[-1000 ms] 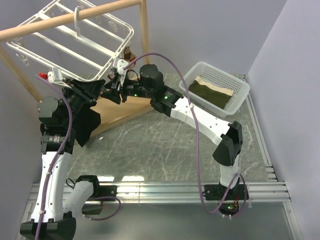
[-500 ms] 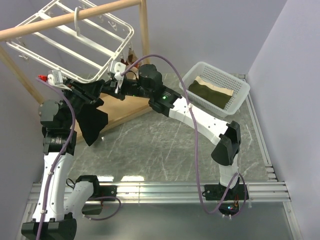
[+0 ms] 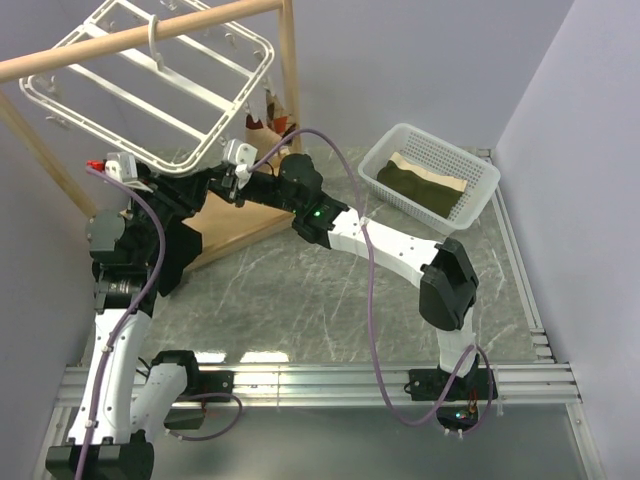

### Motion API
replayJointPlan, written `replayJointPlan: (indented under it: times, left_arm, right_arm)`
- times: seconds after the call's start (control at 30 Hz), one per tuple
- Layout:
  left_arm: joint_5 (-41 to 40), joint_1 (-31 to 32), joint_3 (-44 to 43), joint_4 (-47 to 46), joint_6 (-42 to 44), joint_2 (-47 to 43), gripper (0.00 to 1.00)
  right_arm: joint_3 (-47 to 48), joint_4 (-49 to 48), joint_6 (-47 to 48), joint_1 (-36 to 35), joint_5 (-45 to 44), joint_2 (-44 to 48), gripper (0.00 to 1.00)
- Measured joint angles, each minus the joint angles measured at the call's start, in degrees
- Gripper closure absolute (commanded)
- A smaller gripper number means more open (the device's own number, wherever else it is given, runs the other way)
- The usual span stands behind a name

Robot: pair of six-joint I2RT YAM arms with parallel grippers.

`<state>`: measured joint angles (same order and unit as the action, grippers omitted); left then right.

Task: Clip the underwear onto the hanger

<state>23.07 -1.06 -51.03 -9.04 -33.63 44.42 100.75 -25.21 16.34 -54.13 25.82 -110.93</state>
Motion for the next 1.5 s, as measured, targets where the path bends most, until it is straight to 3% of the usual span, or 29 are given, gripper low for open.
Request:
replayJointPlan:
  times: [0.2, 0.3, 0.4, 0.53, 0.63, 0.7, 0.73, 0.83, 1.17, 1.5]
  left_arm:
    - [-0.96, 0.02, 2.25, -2.86, 0.92, -0.20, 0.53]
    - [-1.84, 0.02, 3.28, -4.37, 1.31, -0.24, 0.61]
    - [-2.45, 0.00, 3.91, -5.57, 1.64, -0.26, 0.73]
    - [-2.64, 0.02, 4.42, -6.78, 1.62, -0.24, 1.00]
    - [-2.99, 0.04, 4.92, -7.72, 1.22, -0.24, 1.00]
    - [-3.04, 0.04, 5.20, -8.17, 0.96, -0.24, 1.00]
    - [-3.10, 0.04, 5.46, -8.52, 0.79, -0.24, 1.00]
    - [-3.43, 0.09, 5.68, -8.68, -0.37, -0.24, 1.00]
    - [-3.56, 0.52, 3.30, -6.67, -3.41, -0.33, 1.00]
    - [-4.87, 0.59, -0.98, 0.48, -5.73, 0.96, 1.00]
  right_arm:
    - [-0.81, -5.16, -0.66, 0.00, -0.61, -1.77, 1.00]
    - [-1.16, -6.32, -0.92, 0.00, -0.76, -2.05, 1.00]
    - [-1.79, -7.67, -1.09, 0.00, -0.83, -2.03, 1.00]
    - [-1.88, -7.93, -1.27, 0.00, -0.83, -2.05, 1.00]
    - [-1.88, -8.00, -1.31, 0.00, -0.81, -2.03, 0.97]
    - [-1.88, -7.74, -1.49, 0.00, -0.79, -2.03, 0.83]
    - [-1.88, -7.54, -1.55, 0.00, -0.79, -2.03, 0.69]
    - [-1.88, -6.36, -2.25, 0.20, -0.74, -2.01, 0.55]
    - [-11.28, -0.59, -5.01, 4.02, 0.76, 2.01, 0.53]
    - [-8.33, 5.55, -10.51, 5.88, 6.64, 3.15, 0.57]
